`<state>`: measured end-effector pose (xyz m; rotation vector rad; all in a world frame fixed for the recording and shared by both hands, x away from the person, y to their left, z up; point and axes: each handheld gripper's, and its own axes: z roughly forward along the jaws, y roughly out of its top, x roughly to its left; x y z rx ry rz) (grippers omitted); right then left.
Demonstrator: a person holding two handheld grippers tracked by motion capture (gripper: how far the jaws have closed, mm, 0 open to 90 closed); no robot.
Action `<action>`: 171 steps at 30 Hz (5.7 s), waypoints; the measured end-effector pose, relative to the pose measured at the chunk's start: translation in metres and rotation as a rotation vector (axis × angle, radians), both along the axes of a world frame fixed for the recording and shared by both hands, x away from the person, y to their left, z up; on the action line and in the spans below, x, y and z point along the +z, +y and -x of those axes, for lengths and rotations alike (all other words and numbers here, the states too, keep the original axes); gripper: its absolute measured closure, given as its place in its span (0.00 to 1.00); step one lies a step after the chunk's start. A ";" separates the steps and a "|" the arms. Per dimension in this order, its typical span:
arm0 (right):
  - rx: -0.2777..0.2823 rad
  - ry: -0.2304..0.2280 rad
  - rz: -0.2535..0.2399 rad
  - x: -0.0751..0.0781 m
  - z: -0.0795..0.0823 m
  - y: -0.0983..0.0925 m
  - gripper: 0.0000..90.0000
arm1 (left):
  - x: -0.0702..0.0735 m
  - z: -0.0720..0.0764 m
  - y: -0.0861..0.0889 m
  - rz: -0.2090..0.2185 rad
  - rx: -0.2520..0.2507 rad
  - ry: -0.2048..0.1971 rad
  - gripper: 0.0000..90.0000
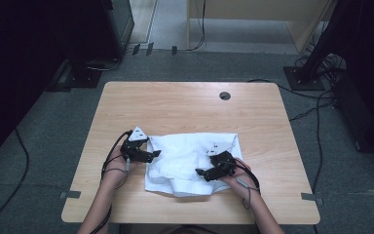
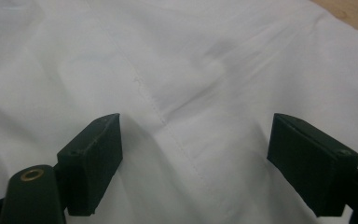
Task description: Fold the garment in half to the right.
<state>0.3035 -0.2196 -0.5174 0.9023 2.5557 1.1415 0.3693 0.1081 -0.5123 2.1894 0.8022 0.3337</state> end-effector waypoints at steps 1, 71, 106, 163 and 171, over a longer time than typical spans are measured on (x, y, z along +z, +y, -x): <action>-0.009 -0.006 0.004 0.001 0.001 0.002 0.20 | 0.000 0.000 0.001 -0.003 0.004 -0.003 0.23; 0.013 -0.070 -0.048 0.015 0.020 0.059 0.25 | -0.006 -0.012 -0.002 0.022 0.025 -0.019 0.23; 0.028 -0.030 0.007 -0.008 0.020 0.076 0.27 | -0.011 -0.037 -0.002 0.039 -0.009 0.019 0.23; -0.027 -0.056 -0.006 -0.004 0.023 0.130 0.40 | -0.011 -0.042 -0.004 0.011 0.024 -0.002 0.23; -0.033 -0.065 0.011 -0.005 0.024 0.131 0.40 | -0.011 -0.042 -0.003 0.016 0.020 0.002 0.23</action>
